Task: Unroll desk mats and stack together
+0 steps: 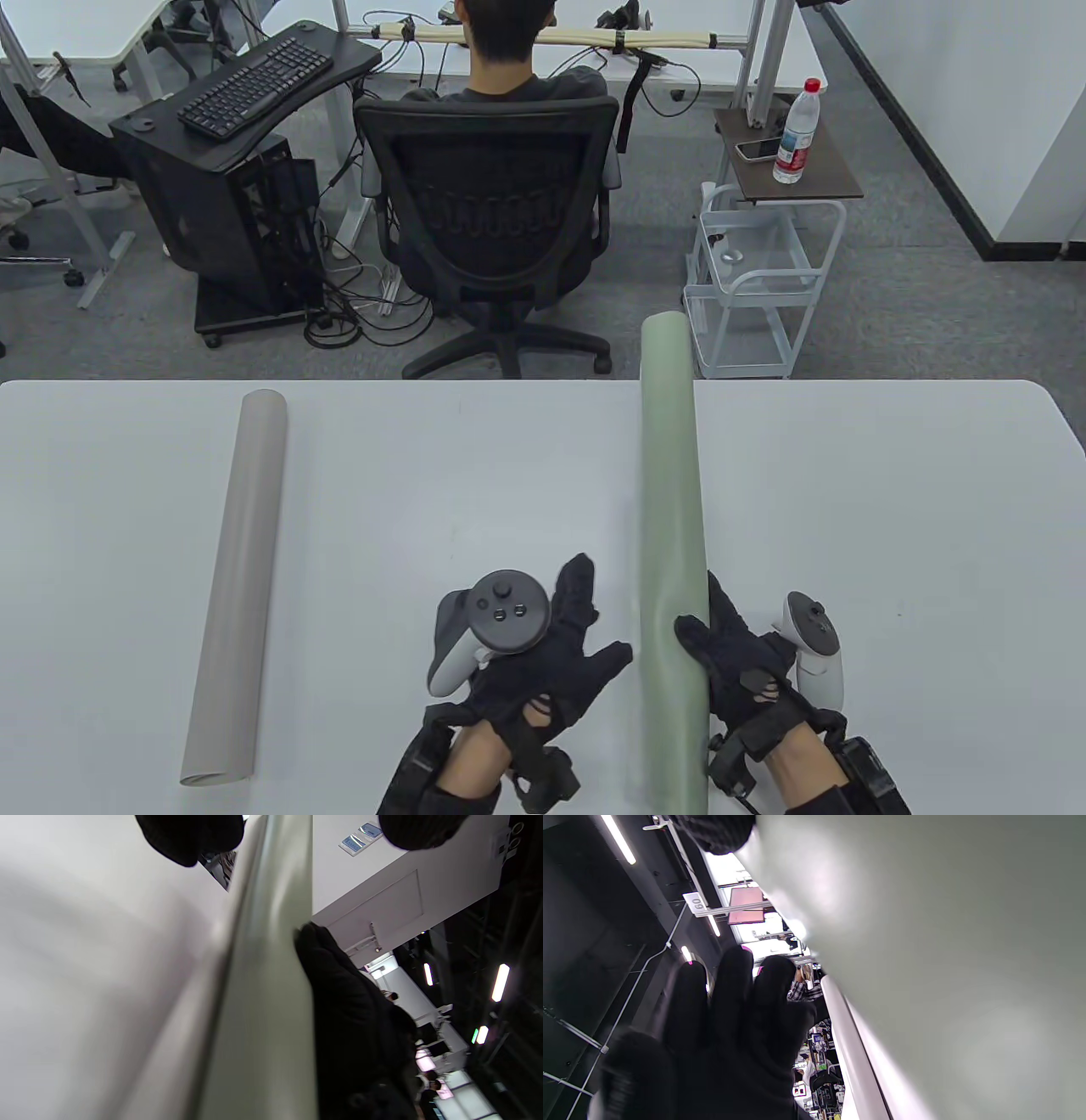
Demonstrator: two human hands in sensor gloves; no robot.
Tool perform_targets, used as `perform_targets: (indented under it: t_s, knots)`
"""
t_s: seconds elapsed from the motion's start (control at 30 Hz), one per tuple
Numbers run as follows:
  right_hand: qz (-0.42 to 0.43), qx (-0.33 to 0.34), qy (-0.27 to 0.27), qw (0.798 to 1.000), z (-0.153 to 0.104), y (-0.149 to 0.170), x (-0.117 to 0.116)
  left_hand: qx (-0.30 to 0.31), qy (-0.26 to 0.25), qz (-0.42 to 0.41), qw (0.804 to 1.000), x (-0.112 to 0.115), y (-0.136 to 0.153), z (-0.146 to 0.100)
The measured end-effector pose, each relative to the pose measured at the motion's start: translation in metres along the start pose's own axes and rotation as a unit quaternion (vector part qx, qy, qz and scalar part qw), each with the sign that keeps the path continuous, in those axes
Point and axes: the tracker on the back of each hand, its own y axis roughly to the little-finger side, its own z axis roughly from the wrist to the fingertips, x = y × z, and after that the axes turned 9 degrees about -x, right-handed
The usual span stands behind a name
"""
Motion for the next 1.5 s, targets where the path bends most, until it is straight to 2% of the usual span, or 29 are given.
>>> perform_targets:
  t_s: [0.07, 0.13, 0.23, 0.3, 0.4, 0.43, 0.47, 0.5, 0.67, 0.77, 0.8, 0.9, 1.0, 1.13, 1.17, 1.23, 1.3, 1.37, 1.4, 1.43, 1.47, 1.5]
  knots:
    - [0.006, 0.013, -0.005, 1.000, -0.001, -0.001, -0.001, -0.002, 0.035, -0.017, 0.999, 0.014, -0.003, 0.018]
    - [-0.002, 0.022, 0.016, 1.000, -0.003, -0.004, -0.003, -0.017, 0.055, -0.013, 0.998, 0.025, 0.000, 0.036]
    - [-0.062, 0.024, 0.051, 0.996, -0.003, -0.003, -0.004, -0.030, 0.054, -0.043, 0.997, 0.028, 0.011, 0.048]
    - [-0.065, 0.025, 0.035, 0.997, -0.001, -0.002, -0.006, -0.028, 0.072, -0.082, 0.994, 0.024, 0.022, 0.055]
    - [-0.074, 0.024, 0.007, 0.997, 0.003, -0.001, -0.015, -0.023, 0.087, -0.157, 0.984, 0.019, 0.041, 0.063]
    - [-0.092, 0.024, -0.004, 0.995, 0.004, 0.000, -0.021, -0.024, 0.126, -0.175, 0.976, 0.015, 0.047, 0.065]
    - [-0.106, 0.022, -0.003, 0.994, 0.005, 0.001, -0.024, -0.018, 0.138, -0.198, 0.970, 0.014, 0.051, 0.065]
    - [-0.122, 0.022, 0.005, 0.992, 0.006, 0.002, -0.026, -0.015, 0.148, -0.235, 0.961, 0.012, 0.054, 0.065]
    - [-0.140, 0.026, 0.010, 0.990, 0.008, 0.001, -0.025, -0.025, 0.155, -0.280, 0.947, 0.014, 0.066, 0.068]
    - [-0.149, 0.028, 0.028, 0.988, 0.003, -0.005, -0.017, -0.002, 0.163, -0.313, 0.935, 0.015, 0.069, 0.070]
    - [-0.151, 0.027, 0.051, 0.987, 0.000, -0.006, -0.010, 0.013, 0.168, -0.329, 0.929, 0.015, 0.070, 0.071]
    - [-0.115, -0.009, 0.083, 0.990, -0.002, 0.000, 0.002, 0.045, 0.163, -0.333, 0.927, 0.016, 0.067, 0.074]
    - [-0.066, -0.050, 0.047, 0.995, 0.003, 0.013, 0.006, 0.068, 0.162, -0.329, 0.928, 0.014, 0.063, 0.073]
    - [0.061, -0.019, -0.006, 0.998, 0.007, 0.015, 0.008, 0.066, 0.150, -0.305, 0.938, 0.008, 0.063, 0.070]
    - [0.070, -0.034, 0.008, 0.997, 0.006, 0.015, 0.010, 0.071, 0.154, -0.320, 0.932, 0.008, 0.064, 0.070]
    - [0.084, 0.002, 0.019, 0.996, 0.005, 0.016, 0.014, 0.073, 0.153, -0.342, 0.924, 0.005, 0.067, 0.069]
    - [0.155, 0.048, -0.024, 0.986, 0.006, 0.011, 0.015, 0.063, 0.141, -0.334, 0.930, 0.004, 0.070, 0.068]
    - [0.195, 0.071, -0.099, 0.973, 0.007, 0.006, 0.009, 0.064, 0.142, -0.342, 0.927, 0.006, 0.072, 0.069]
    - [0.191, 0.074, -0.120, 0.971, 0.006, 0.004, 0.005, 0.063, 0.144, -0.341, 0.927, 0.007, 0.072, 0.069]
    - [0.170, 0.065, -0.113, 0.977, 0.005, 0.001, 0.002, 0.060, 0.144, -0.338, 0.928, 0.009, 0.071, 0.070]
    - [0.111, 0.053, -0.079, 0.989, 0.002, -0.002, -0.001, 0.056, 0.142, -0.333, 0.930, 0.010, 0.070, 0.070]
    - [0.021, 0.045, -0.020, 0.999, -0.001, -0.005, -0.004, 0.053, 0.139, -0.324, 0.934, 0.011, 0.069, 0.070]
